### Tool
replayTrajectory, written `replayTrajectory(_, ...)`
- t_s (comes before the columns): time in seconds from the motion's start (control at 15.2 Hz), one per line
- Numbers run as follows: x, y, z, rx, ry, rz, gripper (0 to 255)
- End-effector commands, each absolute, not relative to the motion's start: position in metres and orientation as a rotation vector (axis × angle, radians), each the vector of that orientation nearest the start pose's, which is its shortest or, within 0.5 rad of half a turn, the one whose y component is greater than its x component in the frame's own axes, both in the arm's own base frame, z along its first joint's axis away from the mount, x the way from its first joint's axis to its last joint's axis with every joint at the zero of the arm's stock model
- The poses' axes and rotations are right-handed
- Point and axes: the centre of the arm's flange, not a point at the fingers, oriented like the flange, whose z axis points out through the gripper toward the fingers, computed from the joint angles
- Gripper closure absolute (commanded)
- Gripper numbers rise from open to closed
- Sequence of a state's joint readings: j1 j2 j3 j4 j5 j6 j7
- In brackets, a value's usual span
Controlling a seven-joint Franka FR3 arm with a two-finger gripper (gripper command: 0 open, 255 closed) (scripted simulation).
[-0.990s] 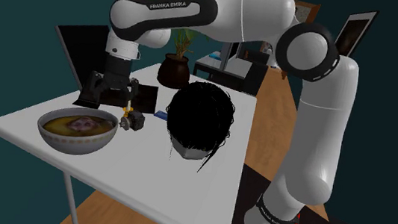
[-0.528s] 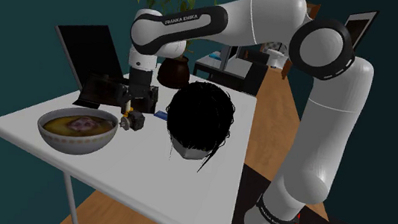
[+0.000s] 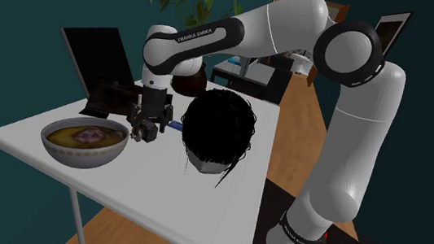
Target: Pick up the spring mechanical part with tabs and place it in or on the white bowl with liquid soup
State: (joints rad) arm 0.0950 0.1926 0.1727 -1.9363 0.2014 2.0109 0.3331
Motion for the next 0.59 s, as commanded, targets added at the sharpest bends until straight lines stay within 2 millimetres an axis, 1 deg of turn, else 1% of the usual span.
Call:
replayTrajectory(0.0, 0.5623, 0.1635, 0.3769, -2.954, 0.242, 0.257, 0)
replayTrajectory(0.4, 0.5623, 0.1635, 0.3769, -2.954, 0.242, 0.257, 0)
replayTrajectory(0.46, 0.5623, 0.1635, 0.3769, -2.954, 0.242, 0.257, 255)
replayTrajectory(0.53, 0.5623, 0.1635, 0.3769, -2.954, 0.242, 0.257, 255)
